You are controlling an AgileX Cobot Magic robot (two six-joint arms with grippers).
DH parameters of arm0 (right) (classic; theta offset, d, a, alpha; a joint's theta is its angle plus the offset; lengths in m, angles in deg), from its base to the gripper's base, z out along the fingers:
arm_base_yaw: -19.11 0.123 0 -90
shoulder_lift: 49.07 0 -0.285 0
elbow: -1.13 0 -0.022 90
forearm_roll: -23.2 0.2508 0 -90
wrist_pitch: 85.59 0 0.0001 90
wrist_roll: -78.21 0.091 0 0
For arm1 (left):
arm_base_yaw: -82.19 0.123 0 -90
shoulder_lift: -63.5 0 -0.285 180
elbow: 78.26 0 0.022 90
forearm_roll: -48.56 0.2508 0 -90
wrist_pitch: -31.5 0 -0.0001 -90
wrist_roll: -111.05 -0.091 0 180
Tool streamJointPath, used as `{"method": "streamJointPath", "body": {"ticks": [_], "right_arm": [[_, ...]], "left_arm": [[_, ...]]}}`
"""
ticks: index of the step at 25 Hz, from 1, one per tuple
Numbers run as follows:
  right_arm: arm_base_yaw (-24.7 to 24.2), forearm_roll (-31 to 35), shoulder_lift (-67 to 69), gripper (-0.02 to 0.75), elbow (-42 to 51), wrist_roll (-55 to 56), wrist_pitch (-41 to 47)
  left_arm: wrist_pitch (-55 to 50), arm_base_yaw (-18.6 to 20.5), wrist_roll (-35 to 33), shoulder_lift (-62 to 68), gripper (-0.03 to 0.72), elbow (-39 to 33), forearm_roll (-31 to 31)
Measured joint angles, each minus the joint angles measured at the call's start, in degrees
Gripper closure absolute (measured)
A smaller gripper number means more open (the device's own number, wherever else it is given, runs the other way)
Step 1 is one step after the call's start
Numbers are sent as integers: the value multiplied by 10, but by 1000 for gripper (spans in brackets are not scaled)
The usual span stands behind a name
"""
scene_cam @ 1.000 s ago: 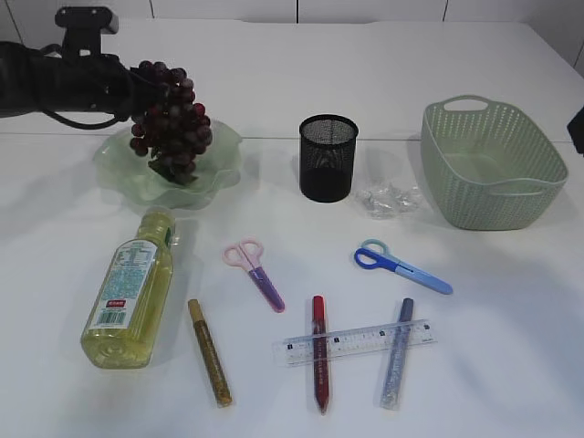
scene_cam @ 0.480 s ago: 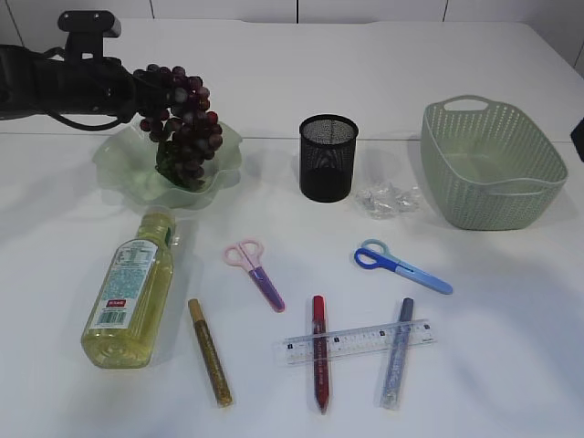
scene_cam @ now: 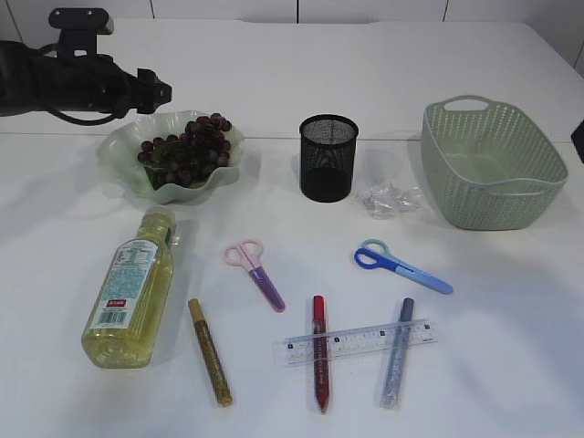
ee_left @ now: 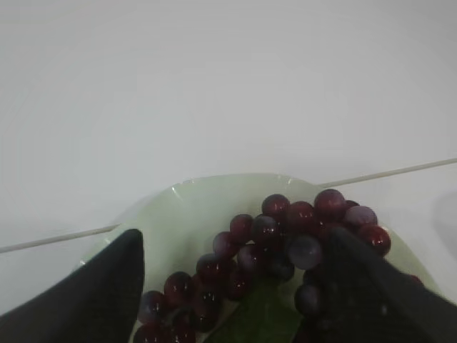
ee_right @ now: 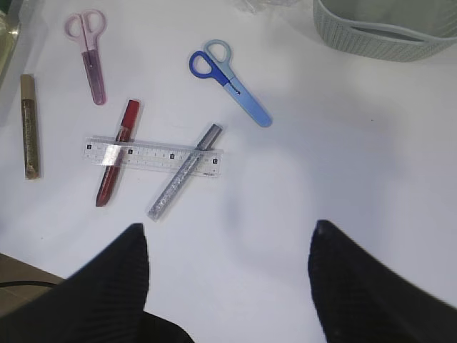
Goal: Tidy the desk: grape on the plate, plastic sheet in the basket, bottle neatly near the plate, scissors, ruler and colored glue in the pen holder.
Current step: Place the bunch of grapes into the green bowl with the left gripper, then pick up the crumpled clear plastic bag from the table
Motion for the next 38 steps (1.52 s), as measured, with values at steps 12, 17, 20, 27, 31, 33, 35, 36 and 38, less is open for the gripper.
{"method": "streamJointPath", "body": {"ticks": [12, 17, 20, 27, 31, 33, 35, 36, 38], "right_arm": [[0, 0, 0, 195, 0, 1, 0], [0, 4, 0, 195, 0, 1, 0], [0, 12, 0, 195, 0, 1, 0], [0, 18, 0, 195, 0, 1, 0], [0, 19, 0, 195, 0, 1, 0], [0, 19, 0, 195, 0, 1, 0], [0, 19, 0, 195, 0, 1, 0], [0, 19, 0, 195, 0, 1, 0], [0, 19, 0, 195, 0, 1, -1]], "left_arm": [[-109, 0, 366, -57, 155, 0, 389], [-216, -1, 655, -110, 169, 0, 718], [-270, -1, 768, -151, 205, 0, 842], [-353, -1, 874, -246, 221, 0, 912], [-368, -1, 909, -282, 222, -26, 919], [-373, -1, 923, -303, 223, -56, 926], [-375, -1, 938, -326, 228, -91, 932], [-376, -1, 945, -341, 230, -112, 934], [-376, -1, 958, -371, 232, -151, 935]]}}
